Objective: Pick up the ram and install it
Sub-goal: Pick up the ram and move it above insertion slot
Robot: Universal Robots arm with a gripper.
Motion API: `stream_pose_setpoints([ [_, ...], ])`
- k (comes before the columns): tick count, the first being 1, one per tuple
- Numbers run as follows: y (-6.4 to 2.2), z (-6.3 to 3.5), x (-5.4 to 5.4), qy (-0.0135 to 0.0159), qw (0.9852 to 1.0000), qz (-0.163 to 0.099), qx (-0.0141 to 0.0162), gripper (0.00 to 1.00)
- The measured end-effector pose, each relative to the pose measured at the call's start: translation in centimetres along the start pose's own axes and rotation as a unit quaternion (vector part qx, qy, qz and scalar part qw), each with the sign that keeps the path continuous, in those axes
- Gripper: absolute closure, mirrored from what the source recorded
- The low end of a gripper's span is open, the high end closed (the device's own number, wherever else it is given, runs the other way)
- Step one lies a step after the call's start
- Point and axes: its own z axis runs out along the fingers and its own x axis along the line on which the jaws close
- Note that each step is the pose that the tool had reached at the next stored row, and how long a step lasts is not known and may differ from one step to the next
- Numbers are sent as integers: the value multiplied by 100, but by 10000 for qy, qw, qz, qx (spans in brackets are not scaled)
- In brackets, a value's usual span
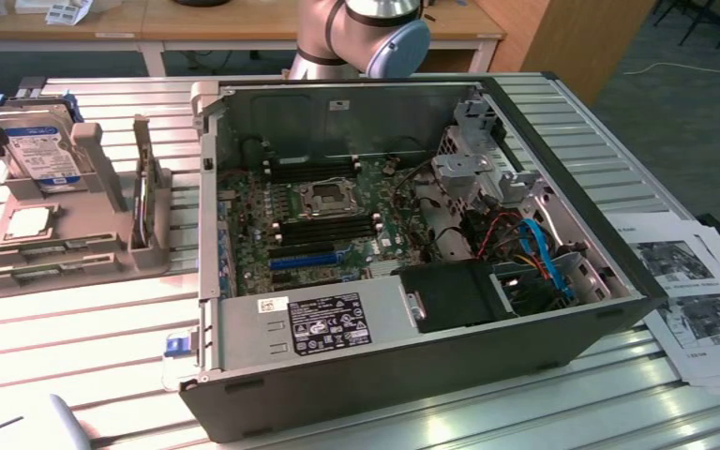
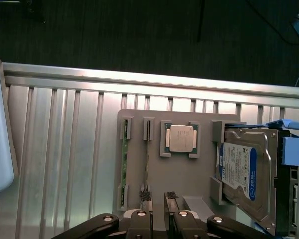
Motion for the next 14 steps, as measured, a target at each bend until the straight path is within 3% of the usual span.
stream_pose_setpoints([
  [7, 0, 0, 0, 0, 10000, 0, 0, 75],
  [8, 0, 0, 0, 0, 10000, 0, 0, 69],
  [14, -1, 27, 1, 0, 10000, 0, 1, 69],
])
